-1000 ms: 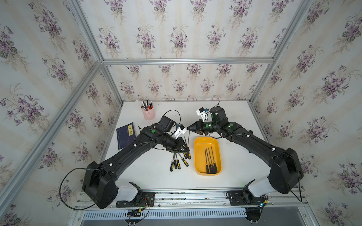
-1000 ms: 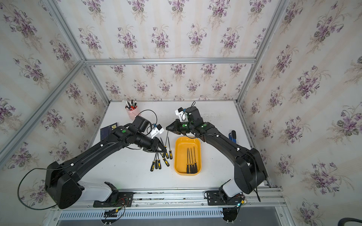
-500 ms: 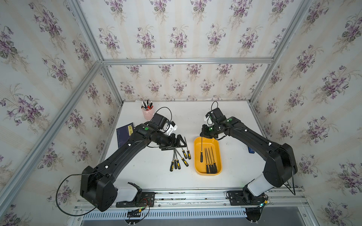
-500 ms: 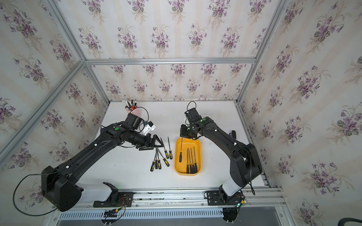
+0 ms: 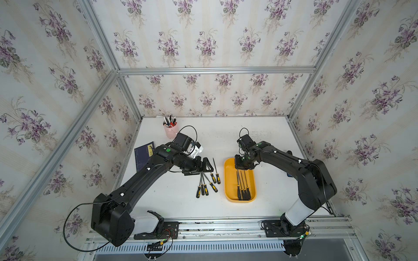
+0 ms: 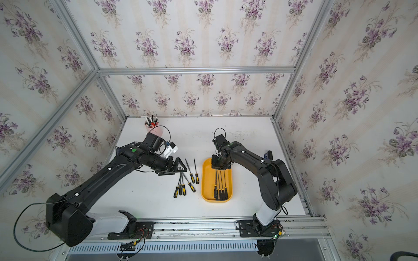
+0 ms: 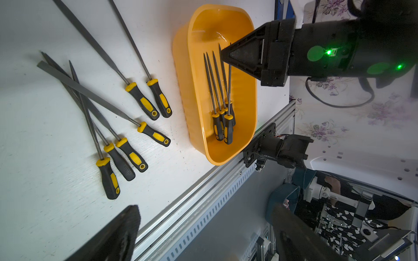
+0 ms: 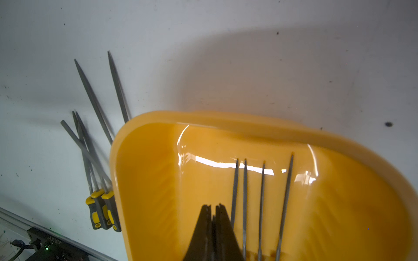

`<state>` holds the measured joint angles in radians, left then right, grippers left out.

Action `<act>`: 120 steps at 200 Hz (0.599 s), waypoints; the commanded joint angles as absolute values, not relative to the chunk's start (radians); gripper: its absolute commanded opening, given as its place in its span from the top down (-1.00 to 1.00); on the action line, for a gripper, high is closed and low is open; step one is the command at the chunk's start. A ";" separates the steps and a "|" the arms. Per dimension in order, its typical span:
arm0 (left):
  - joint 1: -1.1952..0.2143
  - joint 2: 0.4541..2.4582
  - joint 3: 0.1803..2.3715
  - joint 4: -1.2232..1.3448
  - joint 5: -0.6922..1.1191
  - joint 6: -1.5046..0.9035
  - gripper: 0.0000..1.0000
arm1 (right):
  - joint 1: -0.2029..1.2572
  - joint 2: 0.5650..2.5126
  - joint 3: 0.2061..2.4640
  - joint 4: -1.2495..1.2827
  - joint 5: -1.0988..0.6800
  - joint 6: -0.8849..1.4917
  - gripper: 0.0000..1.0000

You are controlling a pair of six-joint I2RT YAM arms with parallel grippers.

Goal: Put the file tool into the storage box
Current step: Place the file tool in the storage box.

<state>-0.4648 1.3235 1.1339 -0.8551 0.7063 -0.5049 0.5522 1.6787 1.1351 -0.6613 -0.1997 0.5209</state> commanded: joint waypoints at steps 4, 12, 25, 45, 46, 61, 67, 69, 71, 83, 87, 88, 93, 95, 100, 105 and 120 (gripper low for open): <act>-0.462 1.318 1.128 -0.869 0.698 -0.483 -0.90 | 0.556 1.689 1.127 -0.634 -0.213 0.532 1.00; -0.462 1.318 1.127 -0.868 0.698 -0.482 -0.90 | 0.560 1.692 1.123 -0.627 -0.218 0.534 1.00; -0.460 1.316 1.120 -0.867 0.696 -0.482 -0.90 | 0.571 1.701 1.123 -0.627 -0.216 0.535 1.00; -0.457 1.312 1.115 -0.865 0.695 -0.481 -0.90 | 0.583 1.713 1.116 -0.617 -0.217 0.540 1.00; -0.457 1.312 1.115 -0.865 0.695 -0.480 -0.90 | 0.583 1.714 1.115 -0.616 -0.217 0.540 1.00; -0.454 1.311 1.112 -0.868 0.695 -0.477 -0.90 | 0.586 1.721 1.108 -0.603 -0.219 0.546 1.00; -0.454 1.309 1.109 -0.867 0.695 -0.477 -0.90 | 0.587 1.724 1.106 -0.598 -0.221 0.546 1.00; -0.454 1.309 1.109 -0.867 0.693 -0.477 -0.90 | 0.589 1.725 1.106 -0.597 -0.222 0.546 1.00; -0.453 1.309 1.109 -0.867 0.693 -0.477 -0.90 | 0.589 1.726 1.106 -0.596 -0.220 0.546 1.00; -0.451 1.309 1.106 -0.868 0.695 -0.476 -0.90 | 0.592 1.734 1.108 -0.594 -0.219 0.545 1.00; -0.450 1.309 1.104 -0.867 0.696 -0.475 -0.90 | 0.592 1.737 1.110 -0.595 -0.216 0.544 1.00; -0.451 1.309 1.103 -0.866 0.696 -0.474 -0.90 | 0.592 1.738 1.110 -0.595 -0.215 0.544 1.00; -0.450 1.309 1.103 -0.867 0.696 -0.472 -0.90 | 0.593 1.742 1.112 -0.596 -0.215 0.542 1.00; -0.450 1.309 1.103 -0.866 0.696 -0.472 -0.90 | 0.592 1.744 1.111 -0.597 -0.215 0.543 1.00; -0.449 1.310 1.102 -0.867 0.695 -0.471 -0.90 | 0.592 1.746 1.113 -0.597 -0.214 0.542 1.00; -0.449 1.310 1.101 -0.868 0.696 -0.471 -0.90 | 0.592 1.748 1.113 -0.595 -0.214 0.543 1.00; -0.448 1.312 1.101 -0.869 0.696 -0.466 -0.90 | 0.592 1.752 1.110 -0.592 -0.215 0.542 1.00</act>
<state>-0.4500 1.3144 1.1027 -0.8646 0.6991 -0.4885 0.5900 1.7462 1.1080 -0.6037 -0.2188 0.5323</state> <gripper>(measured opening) 0.950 0.077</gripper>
